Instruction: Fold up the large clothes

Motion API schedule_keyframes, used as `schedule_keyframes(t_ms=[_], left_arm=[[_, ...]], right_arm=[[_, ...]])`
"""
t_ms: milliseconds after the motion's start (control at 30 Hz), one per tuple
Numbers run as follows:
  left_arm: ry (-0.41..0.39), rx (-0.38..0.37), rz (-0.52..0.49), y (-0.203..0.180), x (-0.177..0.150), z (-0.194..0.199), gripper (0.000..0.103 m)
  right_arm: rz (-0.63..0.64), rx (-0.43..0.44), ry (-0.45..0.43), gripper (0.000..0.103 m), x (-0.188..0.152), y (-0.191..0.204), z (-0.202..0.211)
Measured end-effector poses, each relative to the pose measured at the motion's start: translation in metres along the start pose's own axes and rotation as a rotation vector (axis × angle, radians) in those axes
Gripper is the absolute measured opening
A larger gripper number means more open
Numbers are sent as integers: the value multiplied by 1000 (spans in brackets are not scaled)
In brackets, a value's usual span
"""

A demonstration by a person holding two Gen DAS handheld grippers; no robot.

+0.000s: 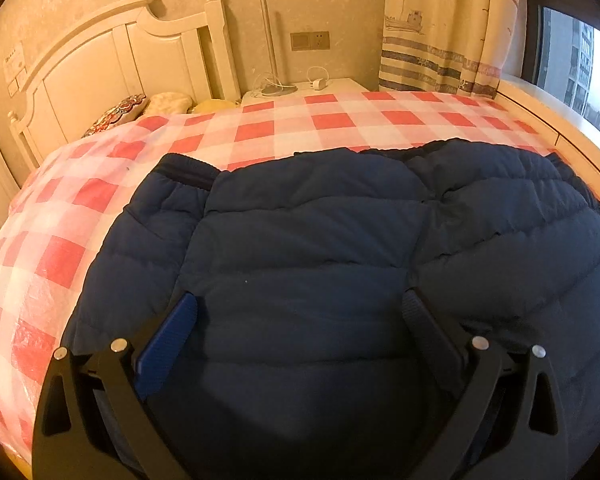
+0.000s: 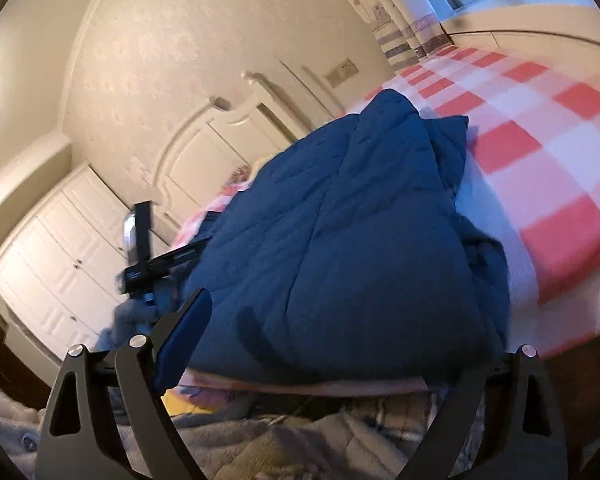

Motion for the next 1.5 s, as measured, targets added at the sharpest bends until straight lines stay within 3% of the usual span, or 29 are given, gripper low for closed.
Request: schedule_keyframes(t_ms=[133, 200, 267, 333, 433, 500, 567, 667, 733, 833, 933, 1000, 1100, 1233, 1333, 1400, 1500], left_arm=[[13, 23, -11, -4, 3, 6, 101], [17, -3, -32, -16, 9, 15, 101], [-17, -21, -86, -42, 24, 27, 101], [-47, -15, -130, -68, 40, 30, 101], [-20, 13, -151, -103, 67, 8, 101], [-12, 108, -121, -106, 82, -17, 101], [58, 174, -14, -93, 89, -52, 101], [155, 137, 46, -82, 82, -79, 101], [141, 127, 23, -81, 81, -72, 101], [40, 120, 38, -65, 87, -39, 100], [-40, 165, 88, -38, 90, -10, 100], [-5, 188, 32, -36, 82, -15, 101], [78, 220, -157, -56, 52, -44, 101], [31, 209, -128, -51, 53, -29, 100], [-38, 158, -65, -36, 46, 18, 100], [-63, 100, -69, -30, 25, 50, 101], [-15, 115, -151, -34, -20, 51, 101]], right_arm=[[-47, -20, -31, 89, 20, -4, -21], [0, -75, -64, 66, 28, 2, -25], [52, -121, -79, 59, 33, 8, -28], [67, -133, -96, 57, 33, 10, -26], [75, -134, -93, 56, 32, 7, -27], [80, -133, -90, 55, 32, 5, -26], [89, -130, -86, 55, 32, 5, -28], [86, -103, -92, 55, 32, 2, -28], [90, -100, -93, 55, 30, 1, -26], [92, -104, -94, 55, 30, 1, -25], [107, -132, -99, 55, 30, 5, -23], [121, -148, -108, 55, 33, 10, -23], [146, -157, -125, 54, 39, 19, -17], [247, -188, -142, 51, 49, 44, -8], [308, -204, -150, 50, 58, 61, -5], [323, -198, -164, 50, 63, 70, -5], [348, -183, -195, 50, 74, 88, -5]])
Point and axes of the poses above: each gripper's, at about its wrist camera, not at the fingertips, and z roughly against the way its jaws point, y to its left, x to its top, the point moved 4 cm from there along -z, roughly the way its jaws point, and after that the axes turned 10 degrees about z, right-handed, at the moved point
